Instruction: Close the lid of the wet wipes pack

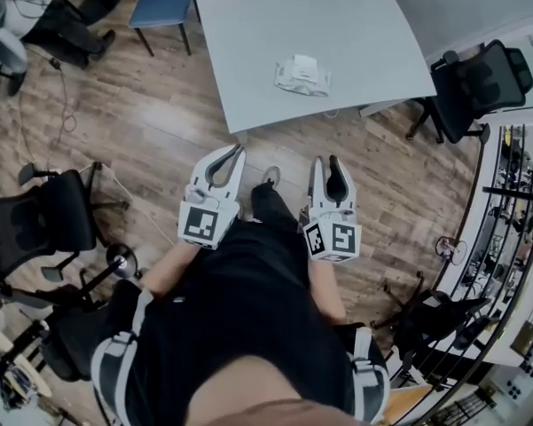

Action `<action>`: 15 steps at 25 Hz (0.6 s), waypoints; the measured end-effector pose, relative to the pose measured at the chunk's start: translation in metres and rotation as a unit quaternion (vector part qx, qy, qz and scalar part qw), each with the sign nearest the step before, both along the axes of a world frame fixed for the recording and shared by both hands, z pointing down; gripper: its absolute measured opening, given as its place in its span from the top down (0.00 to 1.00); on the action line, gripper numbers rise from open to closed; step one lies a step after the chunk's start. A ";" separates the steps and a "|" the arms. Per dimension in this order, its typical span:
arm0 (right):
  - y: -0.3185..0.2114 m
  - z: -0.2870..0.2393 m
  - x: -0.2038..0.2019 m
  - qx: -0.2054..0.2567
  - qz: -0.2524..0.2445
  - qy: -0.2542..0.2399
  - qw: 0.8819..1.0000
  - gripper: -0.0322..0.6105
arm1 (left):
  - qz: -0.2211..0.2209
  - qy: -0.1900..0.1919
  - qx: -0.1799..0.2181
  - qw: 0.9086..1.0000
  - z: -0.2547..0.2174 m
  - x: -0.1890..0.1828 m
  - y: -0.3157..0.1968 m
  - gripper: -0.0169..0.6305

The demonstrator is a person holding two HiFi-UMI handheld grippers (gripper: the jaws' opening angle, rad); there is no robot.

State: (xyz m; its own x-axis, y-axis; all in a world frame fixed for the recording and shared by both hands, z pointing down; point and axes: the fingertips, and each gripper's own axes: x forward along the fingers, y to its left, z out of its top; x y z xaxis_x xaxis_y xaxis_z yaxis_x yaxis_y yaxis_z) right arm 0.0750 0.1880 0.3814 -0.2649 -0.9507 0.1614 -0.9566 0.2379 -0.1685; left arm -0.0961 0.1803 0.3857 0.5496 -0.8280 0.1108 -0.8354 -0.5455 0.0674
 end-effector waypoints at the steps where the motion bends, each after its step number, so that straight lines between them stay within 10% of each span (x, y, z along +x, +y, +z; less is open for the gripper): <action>1: -0.012 0.000 0.004 0.000 -0.005 -0.001 1.000 0.74 | -0.003 -0.003 -0.001 1.000 0.000 0.006 -0.010 0.92; 15: -0.142 0.005 0.065 -0.008 -0.056 -0.007 0.998 0.74 | -0.005 -0.093 -0.023 0.995 0.022 0.071 -0.140 0.92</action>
State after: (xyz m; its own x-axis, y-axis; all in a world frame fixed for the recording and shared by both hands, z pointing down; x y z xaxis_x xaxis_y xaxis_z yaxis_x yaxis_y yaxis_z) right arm 0.1399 0.0455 0.3859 -0.3719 -0.9121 0.1724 -0.9216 0.3406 -0.1861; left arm -0.0249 0.0404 0.4076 0.5080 -0.8252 0.2470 -0.8410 -0.5371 -0.0645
